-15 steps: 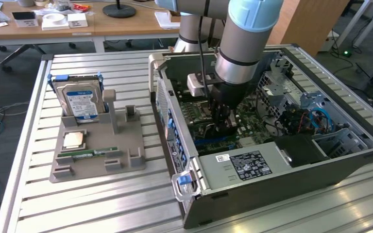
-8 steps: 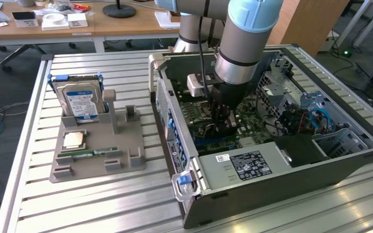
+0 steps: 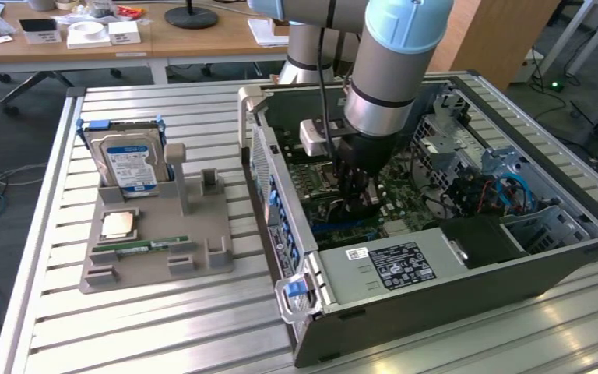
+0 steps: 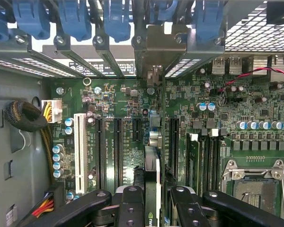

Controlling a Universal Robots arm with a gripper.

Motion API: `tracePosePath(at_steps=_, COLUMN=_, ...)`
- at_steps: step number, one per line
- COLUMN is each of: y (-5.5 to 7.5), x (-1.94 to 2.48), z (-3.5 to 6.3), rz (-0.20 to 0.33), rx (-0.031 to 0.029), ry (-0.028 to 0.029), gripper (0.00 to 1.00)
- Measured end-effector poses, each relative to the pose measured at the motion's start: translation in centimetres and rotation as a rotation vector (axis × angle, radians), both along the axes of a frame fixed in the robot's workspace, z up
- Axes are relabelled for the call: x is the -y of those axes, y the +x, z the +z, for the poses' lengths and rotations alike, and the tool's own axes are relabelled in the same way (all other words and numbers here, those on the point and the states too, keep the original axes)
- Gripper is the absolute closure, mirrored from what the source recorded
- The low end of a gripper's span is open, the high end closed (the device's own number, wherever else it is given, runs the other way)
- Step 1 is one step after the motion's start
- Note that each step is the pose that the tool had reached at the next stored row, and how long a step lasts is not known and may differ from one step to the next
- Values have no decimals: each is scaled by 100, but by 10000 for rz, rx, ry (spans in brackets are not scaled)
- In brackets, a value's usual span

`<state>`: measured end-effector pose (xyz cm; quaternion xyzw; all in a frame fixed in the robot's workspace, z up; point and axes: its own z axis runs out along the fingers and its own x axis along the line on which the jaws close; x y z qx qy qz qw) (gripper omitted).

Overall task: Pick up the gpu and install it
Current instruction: 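Insert the gpu into the slot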

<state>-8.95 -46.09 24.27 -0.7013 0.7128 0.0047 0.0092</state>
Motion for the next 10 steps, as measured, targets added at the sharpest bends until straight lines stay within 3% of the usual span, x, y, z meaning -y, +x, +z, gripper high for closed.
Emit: tracePosePath(at_steps=10, y=-2, x=0, z=-12, rz=0, rx=0, ry=0, gripper=74)
